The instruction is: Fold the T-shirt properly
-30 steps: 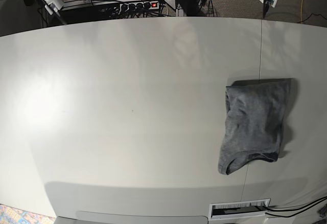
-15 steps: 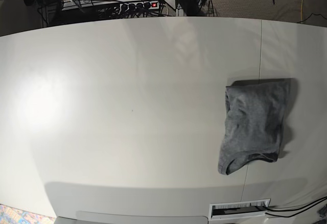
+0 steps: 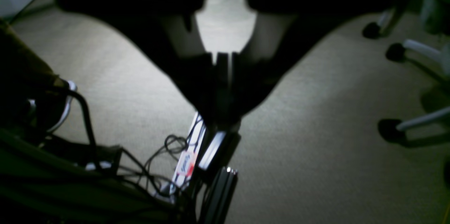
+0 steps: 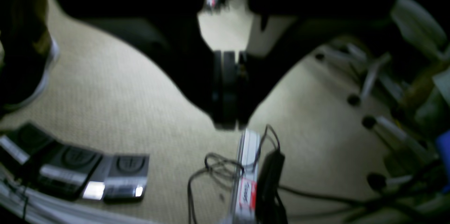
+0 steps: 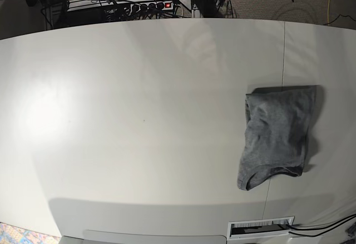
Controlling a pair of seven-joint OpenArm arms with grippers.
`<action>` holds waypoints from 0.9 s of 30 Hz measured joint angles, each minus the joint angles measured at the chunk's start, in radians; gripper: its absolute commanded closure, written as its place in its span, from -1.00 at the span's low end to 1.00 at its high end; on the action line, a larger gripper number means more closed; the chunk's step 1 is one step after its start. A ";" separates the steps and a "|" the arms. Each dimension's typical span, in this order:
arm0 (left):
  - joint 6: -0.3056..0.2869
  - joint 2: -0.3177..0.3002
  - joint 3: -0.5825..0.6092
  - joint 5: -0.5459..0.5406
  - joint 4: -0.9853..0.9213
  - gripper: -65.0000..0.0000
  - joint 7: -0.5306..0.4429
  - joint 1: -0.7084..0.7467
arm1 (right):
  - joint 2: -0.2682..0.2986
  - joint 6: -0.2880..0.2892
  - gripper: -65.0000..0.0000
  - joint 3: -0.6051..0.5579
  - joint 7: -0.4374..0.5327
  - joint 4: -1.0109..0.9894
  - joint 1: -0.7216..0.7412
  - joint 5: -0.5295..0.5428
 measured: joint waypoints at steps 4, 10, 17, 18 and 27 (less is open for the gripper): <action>0.000 0.000 0.060 0.085 -0.136 1.00 -0.104 -0.067 | -0.039 -0.205 1.00 -0.032 0.029 -0.132 0.068 -0.015; 0.039 0.010 0.213 0.155 -0.277 1.00 -0.213 -0.148 | -0.097 -0.373 1.00 -0.075 0.038 -0.158 0.085 -0.029; 0.126 0.074 0.362 0.175 -0.321 1.00 -0.217 -0.215 | -0.176 -0.566 1.00 -0.096 -0.027 -0.157 0.101 -0.028; 0.137 0.085 0.378 0.175 -0.321 1.00 -0.218 -0.218 | -0.187 -0.582 1.00 -0.096 -0.040 -0.157 0.103 -0.030; 0.207 0.142 0.437 0.176 -0.323 1.00 -0.217 -0.219 | -0.221 -0.671 1.00 -0.096 -0.106 -0.156 0.148 0.045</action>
